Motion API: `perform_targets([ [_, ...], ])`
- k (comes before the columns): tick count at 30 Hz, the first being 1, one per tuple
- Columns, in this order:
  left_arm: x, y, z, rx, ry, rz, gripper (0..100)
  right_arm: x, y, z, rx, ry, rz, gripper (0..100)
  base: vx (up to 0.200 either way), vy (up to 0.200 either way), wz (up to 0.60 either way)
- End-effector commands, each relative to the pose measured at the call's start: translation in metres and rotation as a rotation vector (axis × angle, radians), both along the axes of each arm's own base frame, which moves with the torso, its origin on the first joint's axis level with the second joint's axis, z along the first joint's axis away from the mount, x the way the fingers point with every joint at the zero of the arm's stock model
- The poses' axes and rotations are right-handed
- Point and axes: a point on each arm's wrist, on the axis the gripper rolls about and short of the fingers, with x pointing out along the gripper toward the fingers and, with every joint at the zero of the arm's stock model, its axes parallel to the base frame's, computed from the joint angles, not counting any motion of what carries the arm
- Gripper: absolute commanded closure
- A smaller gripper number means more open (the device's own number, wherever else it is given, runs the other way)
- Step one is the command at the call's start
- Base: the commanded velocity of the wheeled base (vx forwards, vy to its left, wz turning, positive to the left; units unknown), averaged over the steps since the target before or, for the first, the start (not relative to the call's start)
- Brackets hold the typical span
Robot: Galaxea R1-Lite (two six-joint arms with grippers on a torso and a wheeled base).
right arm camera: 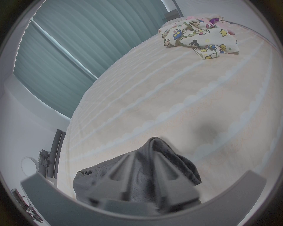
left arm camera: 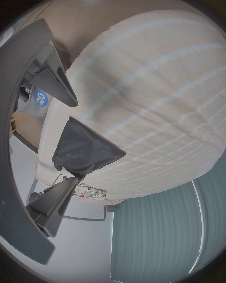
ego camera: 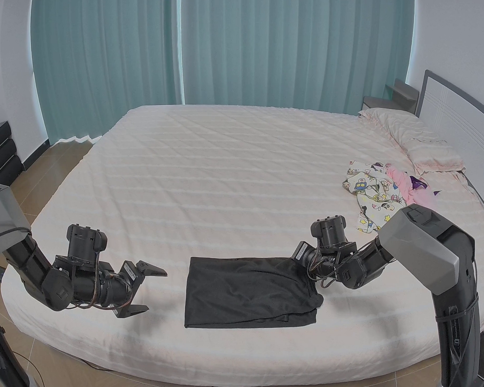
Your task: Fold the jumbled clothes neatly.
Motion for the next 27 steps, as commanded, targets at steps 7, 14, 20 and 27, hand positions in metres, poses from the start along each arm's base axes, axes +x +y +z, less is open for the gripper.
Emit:
perform_targets([
  [7, 0.003, -0.007, -0.006, 0.033, -0.012, 0.011, 0, 0.011, -0.023, 0.006, 0.097, -0.002, -0.125, 100, 0.0, 0.0, 0.0],
  [14, 0.002, -0.007, -0.007, 0.03, -0.022, 0.01, 0, 0.012, -0.033, 0.001, 0.113, 0.022, -0.158, 100, 0.0, 0.0, 0.0],
  [20, 0.002, -0.007, -0.007, 0.03, -0.022, 0.01, 0, 0.011, -0.034, -0.001, 0.112, 0.035, -0.156, 100, 0.0, 0.0, 0.0],
  [27, 0.002, -0.007, -0.007, 0.03, -0.022, 0.01, 0, 0.006, -0.038, 0.012, 0.127, 0.023, -0.139, 0, 0.0, 0.0, 0.0],
])
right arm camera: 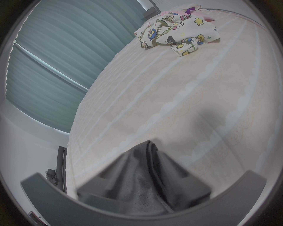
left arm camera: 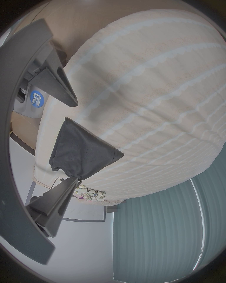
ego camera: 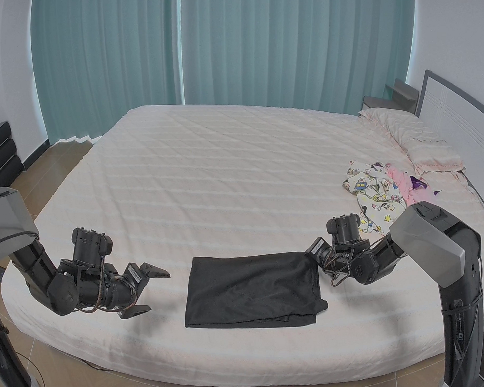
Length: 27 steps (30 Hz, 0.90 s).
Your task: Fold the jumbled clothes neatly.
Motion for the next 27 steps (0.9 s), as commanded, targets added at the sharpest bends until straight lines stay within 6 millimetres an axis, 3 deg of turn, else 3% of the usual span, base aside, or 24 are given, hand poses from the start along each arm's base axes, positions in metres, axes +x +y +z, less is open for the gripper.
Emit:
perform_targets([
  [1, 0.0, 0.0, -0.001, 0.0, 0.003, 0.0, 0, -0.001, -0.007, 0.017, 0.009, -0.028, -0.012, 0, 0.0, 0.0, 0.0],
  [6, 0.0, 0.0, 0.0, -0.001, 0.001, 0.001, 0, -0.015, -0.026, 0.04, 0.036, -0.041, -0.011, 0, 0.0, 0.0, 0.0],
  [8, 0.001, 0.0, 0.0, -0.001, 0.001, 0.001, 0, -0.023, -0.027, 0.041, 0.042, -0.033, 0.012, 0, 0.0, 0.0, 0.0],
  [10, 0.0, 0.0, -0.001, 0.0, 0.003, 0.0, 0, -0.052, -0.031, 0.028, 0.012, 0.027, 0.101, 0, 0.0, 0.0, 0.0],
  [17, 0.0, 0.0, -0.001, -0.001, 0.003, -0.001, 0, -0.115, -0.031, -0.007, -0.035, 0.041, 0.194, 0, 0.0, 0.0, 0.0],
  [21, 0.0, 0.0, -0.001, 0.001, 0.002, -0.001, 0, -0.127, -0.034, -0.012, -0.007, 0.001, 0.201, 0, 0.0, 0.0, 0.0],
  [27, 0.0, -0.001, -0.001, 0.001, 0.003, -0.003, 0, -0.13, -0.035, -0.022, -0.017, 0.028, 0.207, 0, 0.0, 0.0, 0.0],
])
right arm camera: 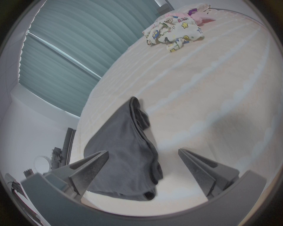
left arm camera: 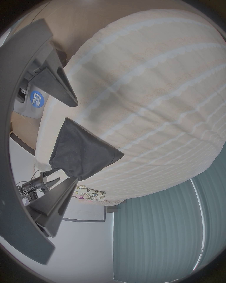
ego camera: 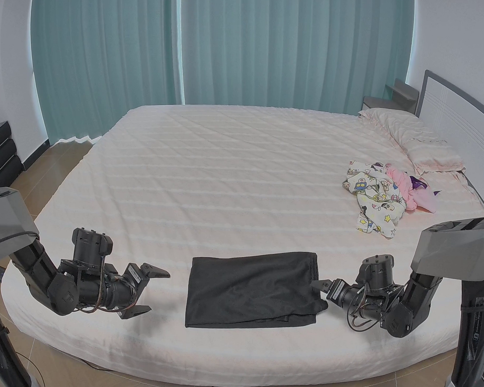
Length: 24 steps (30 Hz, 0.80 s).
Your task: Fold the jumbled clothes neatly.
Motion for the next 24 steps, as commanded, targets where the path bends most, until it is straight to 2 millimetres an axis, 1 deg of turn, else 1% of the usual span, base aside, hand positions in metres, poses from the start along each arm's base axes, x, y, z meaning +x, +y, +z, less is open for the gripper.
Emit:
perform_targets([
  [1, 0.0, 0.0, -0.001, 0.0, 0.002, -0.002, 0, -0.012, 0.0, -0.013, -0.021, 0.06, 0.018, 0, 0.0, 0.0, 0.0],
  [7, 0.0, 0.0, -0.001, 0.0, 0.002, -0.002, 0, -0.011, 0.002, -0.014, -0.019, 0.06, 0.021, 0, 0.0, 0.0, 0.0],
  [8, 0.0, 0.0, -0.001, 0.0, 0.002, -0.002, 0, -0.012, 0.002, -0.013, -0.019, 0.061, 0.021, 100, 0.0, 0.0, 0.0],
  [16, 0.0, 0.0, -0.001, -0.001, 0.002, -0.003, 0, -0.02, -0.002, -0.013, -0.018, 0.091, 0.002, 100, 0.0, 0.0, 0.0],
  [17, 0.0, 0.0, -0.001, -0.001, 0.002, -0.003, 0, -0.026, -0.005, -0.011, -0.022, 0.104, -0.004, 100, 0.0, 0.0, 0.0],
  [19, 0.0, 0.0, -0.001, -0.001, 0.002, -0.003, 0, -0.029, -0.005, -0.011, -0.022, 0.111, 0.003, 100, 0.0, 0.0, 0.0],
  [24, 0.0, 0.0, -0.001, -0.001, 0.002, -0.003, 0, -0.031, -0.005, -0.007, -0.021, 0.103, 0.004, 100, 0.0, 0.0, 0.0],
])
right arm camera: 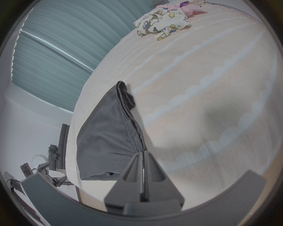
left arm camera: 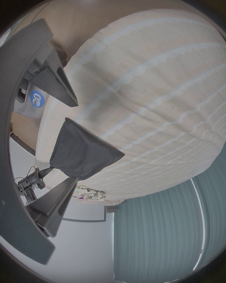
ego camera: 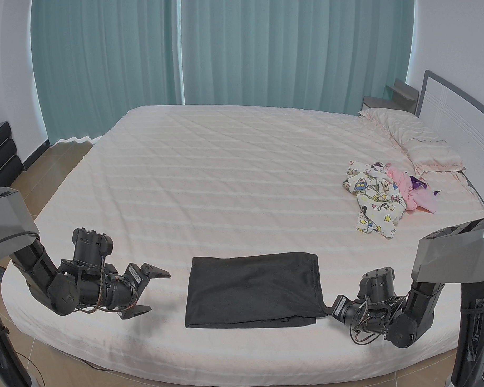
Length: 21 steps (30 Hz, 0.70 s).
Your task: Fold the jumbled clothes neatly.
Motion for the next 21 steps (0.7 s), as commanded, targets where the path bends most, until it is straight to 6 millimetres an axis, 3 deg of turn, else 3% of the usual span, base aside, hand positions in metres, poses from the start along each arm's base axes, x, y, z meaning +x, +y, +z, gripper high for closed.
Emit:
perform_targets([
  [1, 0.0, 0.0, -0.001, 0.0, 0.002, 0.0, 0, -0.005, -0.002, 0.007, 0.0, -0.003, -0.002, 100, 0.0, 0.0, 0.0],
  [7, 0.0, 0.0, -0.001, 0.001, 0.002, 0.001, 0, -0.012, -0.005, 0.014, -0.002, -0.003, 0.005, 100, 0.0, 0.0, 0.0],
  [21, 0.0, 0.0, -0.001, 0.0, 0.003, 0.002, 0, -0.018, -0.008, 0.003, -0.067, 0.045, 0.036, 100, 0.0, 0.0, 0.0],
])
